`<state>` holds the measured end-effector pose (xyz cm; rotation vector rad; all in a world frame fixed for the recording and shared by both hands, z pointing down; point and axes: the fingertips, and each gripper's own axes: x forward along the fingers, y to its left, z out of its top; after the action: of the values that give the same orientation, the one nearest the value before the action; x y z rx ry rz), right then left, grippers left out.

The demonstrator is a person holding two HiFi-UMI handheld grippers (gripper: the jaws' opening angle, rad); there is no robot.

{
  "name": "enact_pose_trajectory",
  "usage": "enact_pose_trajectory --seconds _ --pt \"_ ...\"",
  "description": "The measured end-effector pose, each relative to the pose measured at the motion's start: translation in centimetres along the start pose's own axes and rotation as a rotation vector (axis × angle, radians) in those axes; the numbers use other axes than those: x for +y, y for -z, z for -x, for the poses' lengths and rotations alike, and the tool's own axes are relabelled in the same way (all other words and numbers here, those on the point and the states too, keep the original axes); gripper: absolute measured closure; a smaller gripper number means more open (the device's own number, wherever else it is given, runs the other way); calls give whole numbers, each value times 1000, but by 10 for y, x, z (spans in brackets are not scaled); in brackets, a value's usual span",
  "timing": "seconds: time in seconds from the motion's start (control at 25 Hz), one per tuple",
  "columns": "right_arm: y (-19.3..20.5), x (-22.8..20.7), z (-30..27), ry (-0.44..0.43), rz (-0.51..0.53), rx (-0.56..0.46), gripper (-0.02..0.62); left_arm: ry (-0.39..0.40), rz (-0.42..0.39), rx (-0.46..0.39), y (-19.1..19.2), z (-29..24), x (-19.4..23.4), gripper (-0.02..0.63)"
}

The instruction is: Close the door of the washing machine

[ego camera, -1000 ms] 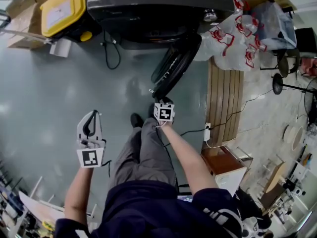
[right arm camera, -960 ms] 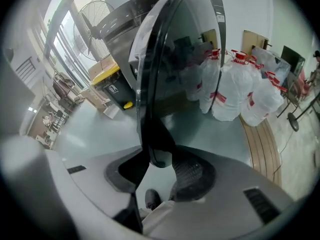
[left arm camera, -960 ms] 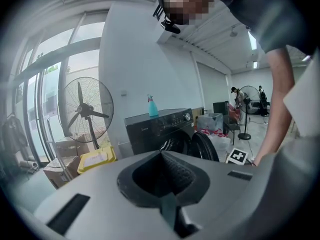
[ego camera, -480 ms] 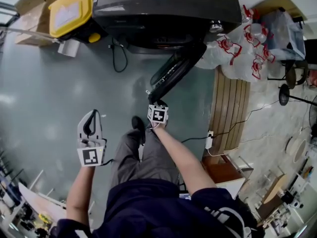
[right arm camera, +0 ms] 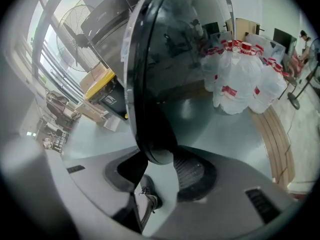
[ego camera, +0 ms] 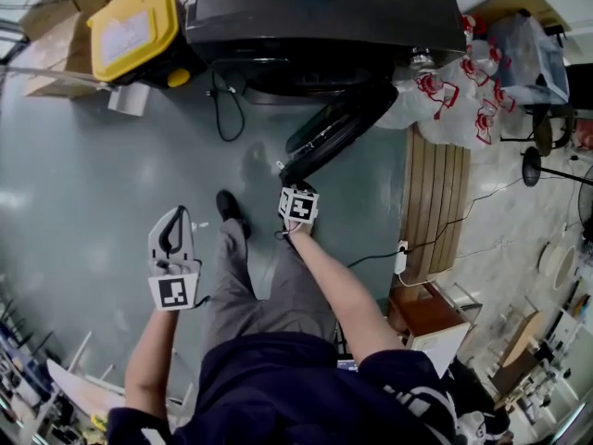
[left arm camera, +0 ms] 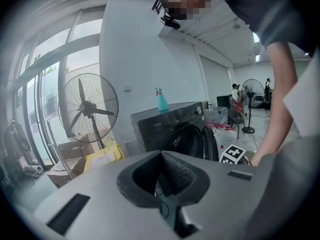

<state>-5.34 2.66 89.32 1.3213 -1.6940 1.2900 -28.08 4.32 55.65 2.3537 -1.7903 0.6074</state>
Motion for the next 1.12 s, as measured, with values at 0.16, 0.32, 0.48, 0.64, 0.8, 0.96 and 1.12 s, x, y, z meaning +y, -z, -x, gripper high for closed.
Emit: enact_pose_trajectory --seconds 0.16,0.32,0.48,0.64,0.8,0.96,1.12 --pt "-20 22 -16 29 -56 -28 419 54 -20 -24 3 -10 35 581" --pt "-42 44 -30 36 -107 -71 419 93 -18 -32 9 -17 66 581" --pt "-60 64 -41 50 -155 -83 417 119 -12 -48 10 -20 94 581" --pt "-86 78 -53 70 -188 -120 416 153 11 -48 17 -30 116 581" --pt "-101 94 -65 89 -237 -146 416 170 38 -35 25 -31 138 581" --pt "-122 97 -72 116 -262 -160 413 172 20 -26 28 -30 152 581" --pt "-141 107 -83 100 -277 -172 410 156 9 -23 31 -38 158 581"
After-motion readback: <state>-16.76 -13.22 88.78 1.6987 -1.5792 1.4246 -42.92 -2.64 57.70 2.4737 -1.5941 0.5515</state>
